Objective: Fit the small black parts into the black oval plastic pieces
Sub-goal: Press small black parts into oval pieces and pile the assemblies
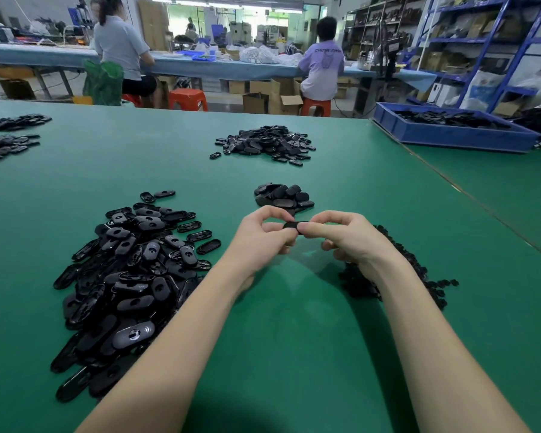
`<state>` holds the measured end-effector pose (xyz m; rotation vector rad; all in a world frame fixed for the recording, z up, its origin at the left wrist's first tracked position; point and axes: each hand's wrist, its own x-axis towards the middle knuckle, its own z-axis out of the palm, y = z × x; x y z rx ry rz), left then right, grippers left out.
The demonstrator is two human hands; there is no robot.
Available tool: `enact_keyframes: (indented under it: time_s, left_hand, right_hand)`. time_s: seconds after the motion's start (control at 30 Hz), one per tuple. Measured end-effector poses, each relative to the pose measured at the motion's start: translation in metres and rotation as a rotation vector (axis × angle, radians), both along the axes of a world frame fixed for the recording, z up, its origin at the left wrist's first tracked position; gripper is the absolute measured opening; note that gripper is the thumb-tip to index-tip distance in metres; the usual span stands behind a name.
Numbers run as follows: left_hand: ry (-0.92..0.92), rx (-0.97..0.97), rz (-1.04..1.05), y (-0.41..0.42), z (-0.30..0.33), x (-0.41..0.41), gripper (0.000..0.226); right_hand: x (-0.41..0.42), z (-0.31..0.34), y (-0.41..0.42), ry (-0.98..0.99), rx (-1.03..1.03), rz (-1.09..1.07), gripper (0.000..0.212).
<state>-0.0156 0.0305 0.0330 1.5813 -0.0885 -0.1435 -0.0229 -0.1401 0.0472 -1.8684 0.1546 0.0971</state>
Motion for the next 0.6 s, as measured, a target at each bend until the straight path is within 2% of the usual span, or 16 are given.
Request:
enact_keyframes:
  time_s: [0.3,0.6]
  left_hand:
    - [0.073,-0.053,0.028,-0.003,-0.009,0.003,0.014]
    - [0.053,-0.002,0.041,-0.004,-0.012,0.001,0.014]
  right_hand:
    - [0.002,0.0,0.0,-0.048,-0.098,0.023,0.008]
    - [0.008,-0.01,0.001,-0.079,-0.131,0.005,0.012]
